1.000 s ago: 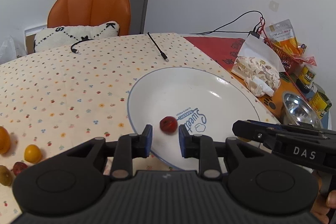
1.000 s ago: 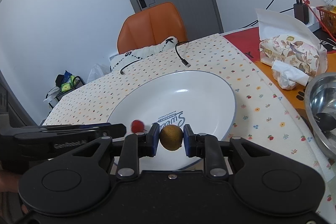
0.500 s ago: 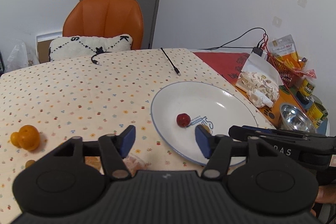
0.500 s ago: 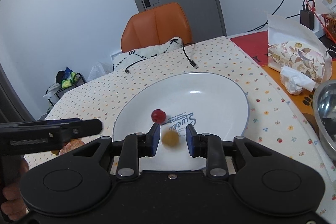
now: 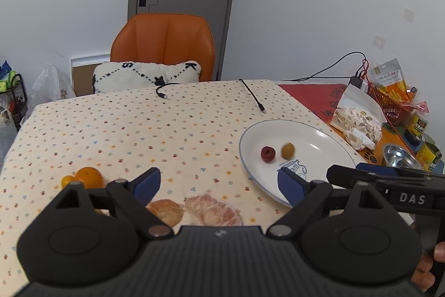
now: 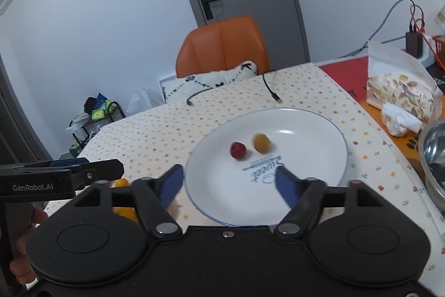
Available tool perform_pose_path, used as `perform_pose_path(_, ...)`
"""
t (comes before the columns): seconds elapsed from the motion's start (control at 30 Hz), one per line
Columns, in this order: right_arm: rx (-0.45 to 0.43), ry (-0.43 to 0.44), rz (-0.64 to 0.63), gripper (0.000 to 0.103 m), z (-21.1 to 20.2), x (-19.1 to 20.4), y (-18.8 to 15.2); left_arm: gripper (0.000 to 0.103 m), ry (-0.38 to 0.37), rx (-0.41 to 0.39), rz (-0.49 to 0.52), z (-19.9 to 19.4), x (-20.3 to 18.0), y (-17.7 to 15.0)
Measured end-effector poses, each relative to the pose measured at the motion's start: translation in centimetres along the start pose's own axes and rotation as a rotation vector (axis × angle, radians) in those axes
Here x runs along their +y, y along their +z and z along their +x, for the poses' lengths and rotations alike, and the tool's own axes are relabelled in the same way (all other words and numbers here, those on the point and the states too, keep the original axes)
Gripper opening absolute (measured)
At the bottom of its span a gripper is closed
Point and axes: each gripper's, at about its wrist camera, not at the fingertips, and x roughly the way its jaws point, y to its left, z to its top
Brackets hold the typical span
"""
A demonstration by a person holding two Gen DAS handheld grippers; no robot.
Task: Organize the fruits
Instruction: 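Open the left tool over the plate while the right tool releases the brown fruit, then move both tools back toward the remaining fruits on the tablecloth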
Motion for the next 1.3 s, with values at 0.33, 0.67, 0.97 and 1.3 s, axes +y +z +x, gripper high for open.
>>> perform_pose_path(0.33,-0.049,0.034,0.003,0.103,-1.8,1.5,0.4,0.091,0.015,-0.007,-0.04,-2.8,2.1,-0.2)
perform_pose_path(0.67,-0.042,0.058,-0.002,0.103,-3.1,2.7,0.1,0.091,0.058,-0.031,-0.054,-5.4,3.8,-1.0)
perform_pose_path(0.97,-0.034,0.104,-0.038,0.103,-3.8,3.9,-0.1,0.091,0.101,-0.033,-0.079,-6.8,5.3,-1.7)
perform_pose_path(1.3,0.004,0.136,-0.052,0.103,-3.3,4.5,-1.0,0.091,0.112,-0.008,-0.082,-7.0,6.0,-3.1)
